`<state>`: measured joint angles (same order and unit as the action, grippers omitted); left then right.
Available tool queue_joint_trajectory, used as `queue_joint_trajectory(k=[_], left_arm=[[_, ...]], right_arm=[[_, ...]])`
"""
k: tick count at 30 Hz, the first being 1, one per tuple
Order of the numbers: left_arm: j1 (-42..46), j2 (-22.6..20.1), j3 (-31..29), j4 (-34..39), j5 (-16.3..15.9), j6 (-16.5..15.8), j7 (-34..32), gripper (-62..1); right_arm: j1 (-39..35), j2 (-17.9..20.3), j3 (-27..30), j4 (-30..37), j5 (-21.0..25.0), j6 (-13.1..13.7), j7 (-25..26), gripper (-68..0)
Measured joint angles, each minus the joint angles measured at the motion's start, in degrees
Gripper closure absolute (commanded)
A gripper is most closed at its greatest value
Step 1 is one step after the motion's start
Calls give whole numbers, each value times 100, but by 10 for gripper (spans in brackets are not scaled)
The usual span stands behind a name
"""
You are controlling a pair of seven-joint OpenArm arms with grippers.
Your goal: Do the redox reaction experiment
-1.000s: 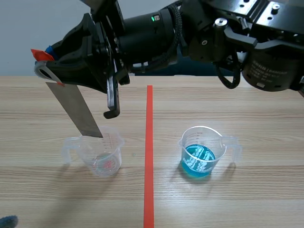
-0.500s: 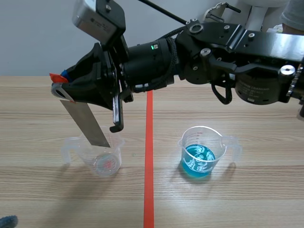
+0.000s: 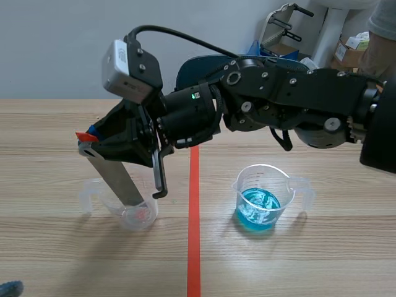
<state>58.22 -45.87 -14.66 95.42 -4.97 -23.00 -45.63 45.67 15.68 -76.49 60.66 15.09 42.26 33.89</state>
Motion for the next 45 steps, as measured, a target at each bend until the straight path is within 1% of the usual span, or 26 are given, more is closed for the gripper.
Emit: queue_joint_trajectory(k=[2, 3, 5, 7, 8, 10, 12, 14, 17, 37, 38, 39, 43, 45], left_arm=[[0, 0, 0, 0, 0, 0, 0, -623], [0, 0, 0, 0, 0, 0, 0, -623], [0, 0, 0, 0, 0, 0, 0, -623], [0, 0, 0, 0, 0, 0, 0, -623], [0, 0, 0, 0, 0, 0, 0, -623], [0, 0, 0, 0, 0, 0, 0, -623], [0, 0, 0, 0, 0, 0, 0, -623], [0, 0, 0, 0, 0, 0, 0, -623], [0, 0, 0, 0, -2, 0, 0, -623], [0, 0, 0, 0, 0, 0, 0, -623], [0, 0, 0, 0, 0, 0, 0, -623], [0, 0, 0, 0, 0, 0, 0, -623], [0, 0, 0, 0, 0, 0, 0, -623], [0, 0, 0, 0, 0, 0, 0, -623]], right_arm=[[0, -68, -105, -162, -177, -4, 203, -6], [0, -94, -162, -238, -269, -59, 284, -6], [-9, -109, -262, -354, -422, -249, 433, -6], [-33, -105, -275, -417, -586, -317, 575, -6], [-50, -101, -275, -422, -649, -374, 625, -6], [-50, -105, -275, -422, -813, -389, 721, -6], [-52, -105, -275, -422, -831, -420, 739, -6], [-63, -105, -275, -422, -885, -546, 750, -6], [-68, -107, -275, -422, -970, -542, 789, -6], [-81, -107, -275, -422, -970, -540, 802, -11], [-81, -107, -275, -422, -970, -540, 802, -39], [-81, -107, -275, -422, -970, -538, 802, -80], [-85, -103, -275, -422, -1043, -487, 697, -329], [-94, -105, -275, -422, -1036, -474, 708, -424]])
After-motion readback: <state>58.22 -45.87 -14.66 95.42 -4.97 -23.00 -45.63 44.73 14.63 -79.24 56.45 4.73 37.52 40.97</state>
